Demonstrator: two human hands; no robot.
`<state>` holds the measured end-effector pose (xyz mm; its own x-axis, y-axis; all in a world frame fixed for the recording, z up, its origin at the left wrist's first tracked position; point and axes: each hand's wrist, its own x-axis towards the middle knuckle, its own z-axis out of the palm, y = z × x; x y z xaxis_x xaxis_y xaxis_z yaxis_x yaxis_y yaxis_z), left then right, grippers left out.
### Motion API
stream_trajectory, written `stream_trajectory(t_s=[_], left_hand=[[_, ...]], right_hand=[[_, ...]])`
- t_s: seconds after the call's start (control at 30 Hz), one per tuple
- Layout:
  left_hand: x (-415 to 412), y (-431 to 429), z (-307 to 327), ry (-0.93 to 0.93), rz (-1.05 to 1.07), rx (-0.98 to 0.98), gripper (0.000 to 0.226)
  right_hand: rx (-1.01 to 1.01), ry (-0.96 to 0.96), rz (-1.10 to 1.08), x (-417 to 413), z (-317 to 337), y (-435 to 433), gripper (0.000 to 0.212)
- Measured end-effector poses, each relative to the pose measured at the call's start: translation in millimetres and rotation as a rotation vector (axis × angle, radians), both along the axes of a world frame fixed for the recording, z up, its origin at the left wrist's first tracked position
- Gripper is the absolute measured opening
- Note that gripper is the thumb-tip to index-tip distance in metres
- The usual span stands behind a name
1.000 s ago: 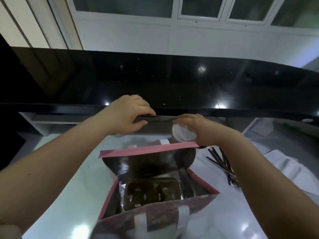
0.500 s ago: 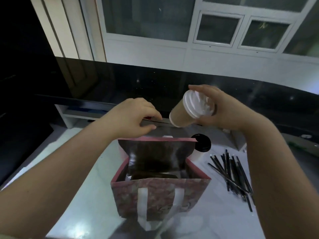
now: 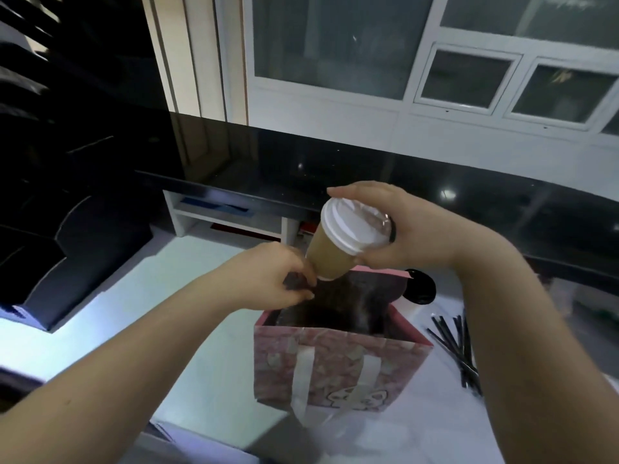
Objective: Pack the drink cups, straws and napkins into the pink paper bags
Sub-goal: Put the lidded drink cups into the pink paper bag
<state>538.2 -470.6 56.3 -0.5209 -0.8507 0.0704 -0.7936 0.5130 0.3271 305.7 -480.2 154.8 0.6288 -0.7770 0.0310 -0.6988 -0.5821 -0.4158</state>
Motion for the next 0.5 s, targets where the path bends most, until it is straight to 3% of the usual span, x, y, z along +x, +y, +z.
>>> stream_trajectory(t_s=[0.17,0.4,0.5], left_hand=[[-6,4,-10,-0.053,0.0,0.03,0.033],[-7,12,-22,-0.14,0.013,-0.012,0.103],[-10,12,-28,-0.192,0.018,0.039,0.12]], right_hand=[[0.026,0.075,-0.025,5,4,10,0.088],[0.016,0.24,-0.091,3,-10,36,0.09],[-0.012,0.319,-0.094,11,-28,42,0.089]])
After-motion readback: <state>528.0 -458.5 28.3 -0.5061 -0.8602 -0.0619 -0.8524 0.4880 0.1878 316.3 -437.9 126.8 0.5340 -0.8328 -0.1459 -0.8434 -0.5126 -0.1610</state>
